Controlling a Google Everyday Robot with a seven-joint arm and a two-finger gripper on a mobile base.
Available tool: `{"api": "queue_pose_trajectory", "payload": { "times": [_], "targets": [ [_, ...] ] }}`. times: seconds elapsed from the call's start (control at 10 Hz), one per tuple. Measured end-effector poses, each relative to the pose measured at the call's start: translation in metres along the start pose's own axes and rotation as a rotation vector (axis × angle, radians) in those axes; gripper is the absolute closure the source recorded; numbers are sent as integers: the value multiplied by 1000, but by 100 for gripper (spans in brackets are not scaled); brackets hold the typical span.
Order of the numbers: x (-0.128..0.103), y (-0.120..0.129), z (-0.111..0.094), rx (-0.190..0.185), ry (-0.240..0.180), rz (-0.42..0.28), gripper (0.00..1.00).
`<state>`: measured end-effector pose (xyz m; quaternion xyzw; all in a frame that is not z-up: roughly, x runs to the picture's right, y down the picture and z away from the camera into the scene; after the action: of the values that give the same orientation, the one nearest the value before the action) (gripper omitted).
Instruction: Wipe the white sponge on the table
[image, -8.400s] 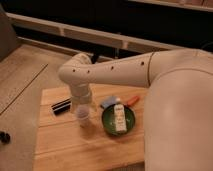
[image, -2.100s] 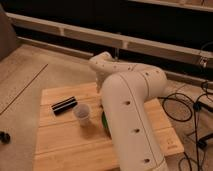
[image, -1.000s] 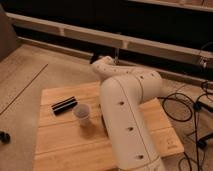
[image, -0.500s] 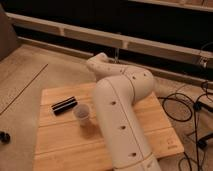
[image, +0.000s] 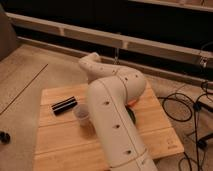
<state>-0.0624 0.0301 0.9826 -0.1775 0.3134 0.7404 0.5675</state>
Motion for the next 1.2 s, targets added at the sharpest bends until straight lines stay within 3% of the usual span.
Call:
{"api": "queue_pose_trajectory", "payload": {
  "times": [0.2,0.4,0.5,0.9,1.2],
  "targets": [
    [21,9,-1,3,23,-53,100],
    [42,-5,-3,52,37,-111,100],
    [51,-25,-4,98,40,-129,100],
    [49,-98,8,235,47,-34,100],
    [18,-122,20,277,15,54,100]
  ]
}}
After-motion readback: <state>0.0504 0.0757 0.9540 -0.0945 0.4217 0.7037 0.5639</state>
